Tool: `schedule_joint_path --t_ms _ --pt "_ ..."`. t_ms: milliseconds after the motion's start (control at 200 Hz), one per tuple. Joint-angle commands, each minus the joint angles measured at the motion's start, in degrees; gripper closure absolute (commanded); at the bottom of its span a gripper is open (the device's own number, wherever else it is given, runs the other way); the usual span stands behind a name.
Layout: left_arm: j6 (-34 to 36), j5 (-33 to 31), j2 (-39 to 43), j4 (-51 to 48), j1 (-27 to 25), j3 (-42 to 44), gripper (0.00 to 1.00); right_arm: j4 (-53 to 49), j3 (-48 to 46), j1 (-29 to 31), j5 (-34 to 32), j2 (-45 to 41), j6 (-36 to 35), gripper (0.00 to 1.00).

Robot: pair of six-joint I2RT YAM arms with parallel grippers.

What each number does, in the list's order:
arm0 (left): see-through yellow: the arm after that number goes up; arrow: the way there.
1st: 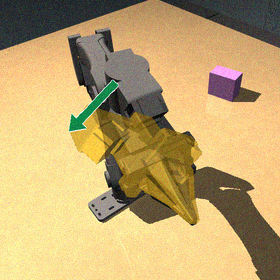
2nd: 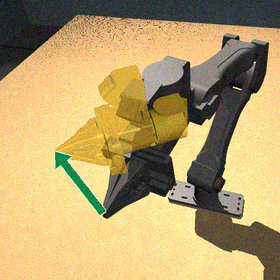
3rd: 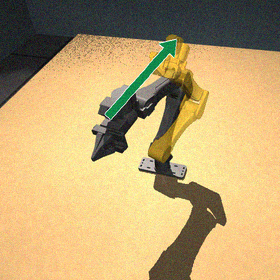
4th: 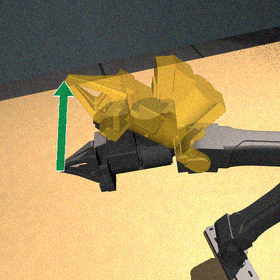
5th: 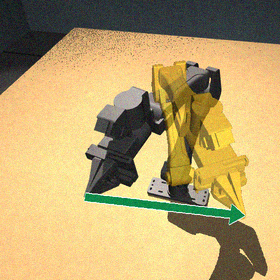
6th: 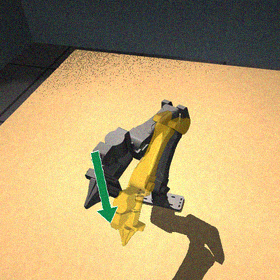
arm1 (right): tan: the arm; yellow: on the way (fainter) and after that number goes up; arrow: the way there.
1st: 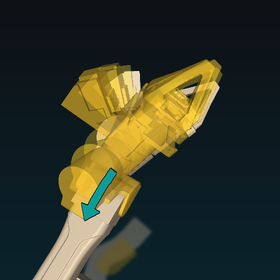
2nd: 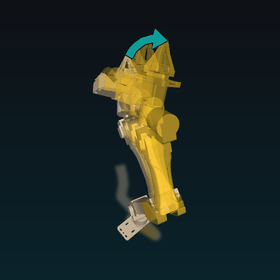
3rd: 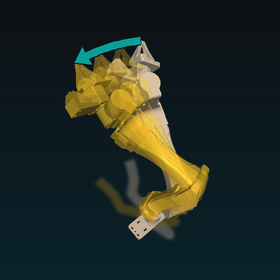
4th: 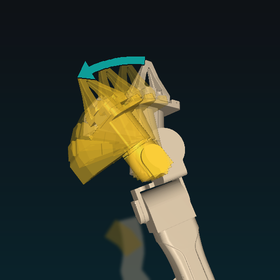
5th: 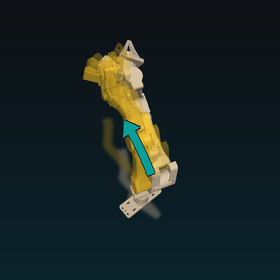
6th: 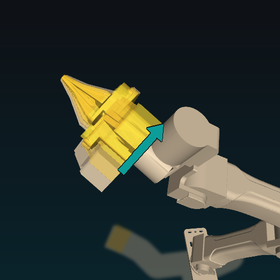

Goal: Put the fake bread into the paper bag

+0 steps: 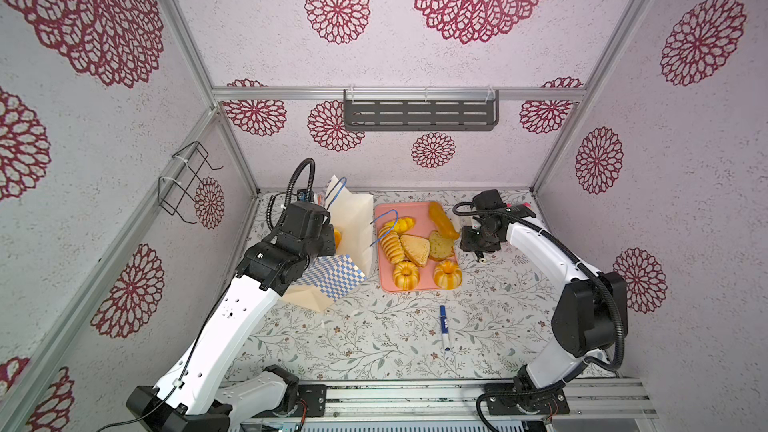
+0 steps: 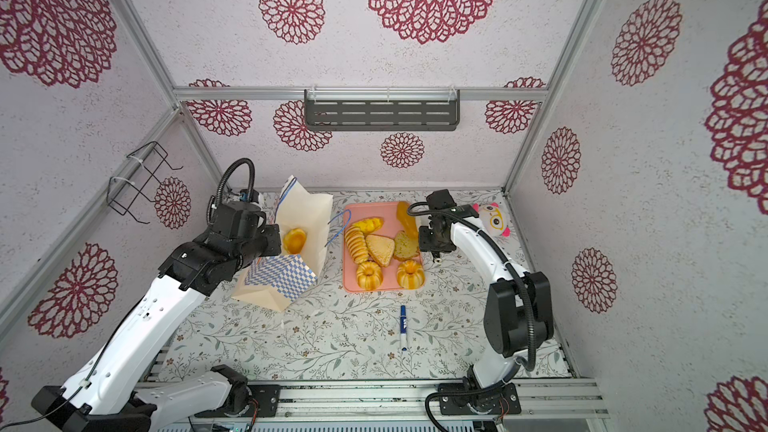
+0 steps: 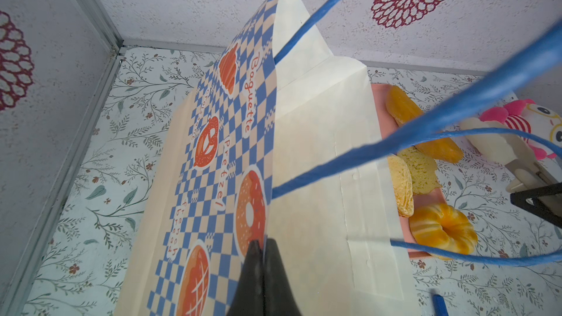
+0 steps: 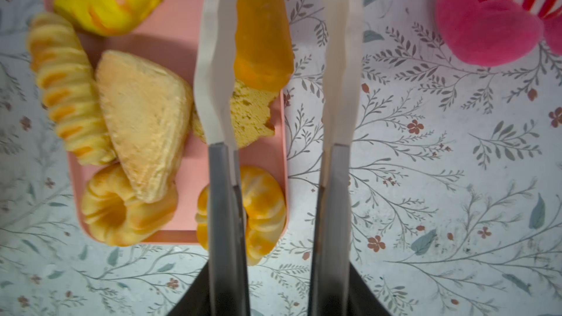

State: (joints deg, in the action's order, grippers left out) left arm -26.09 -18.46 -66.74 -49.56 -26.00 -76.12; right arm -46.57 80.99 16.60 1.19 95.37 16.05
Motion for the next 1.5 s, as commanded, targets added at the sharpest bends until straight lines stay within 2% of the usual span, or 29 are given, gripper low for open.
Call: schedule_joint_path --t_ms 0,260,655,1016,1371,1496 --pt "0.7 0.4 0.8 1.1 -0.4 -0.2 1.0 2.8 1.1 -1.4 1.3 -2.4 -1.1 0.46" --pt "1.0 0.2 1.1 1.5 -0.4 0.4 1.0 3.5 -0.9 -3.1 7.0 -2.3 -2.1 0.32" --pt "1.1 0.4 1.3 1.5 -0.4 1.0 1.0 5.7 -2.1 -4.0 9.8 1.5 -2.2 0.24" --pt "1.0 0.3 1.7 1.2 -0.4 1.1 1.0 6.9 0.2 -3.9 11.3 7.2 -1.9 0.25" --pt "1.0 0.2 1.9 1.1 -0.4 1.3 1.0 7.0 1.9 -3.9 12.8 9.3 -1.8 0.34" --pt "0.9 0.1 1.9 1.2 -0.4 1.4 1.0 6.7 2.3 -3.9 13.2 9.5 -1.8 0.4"
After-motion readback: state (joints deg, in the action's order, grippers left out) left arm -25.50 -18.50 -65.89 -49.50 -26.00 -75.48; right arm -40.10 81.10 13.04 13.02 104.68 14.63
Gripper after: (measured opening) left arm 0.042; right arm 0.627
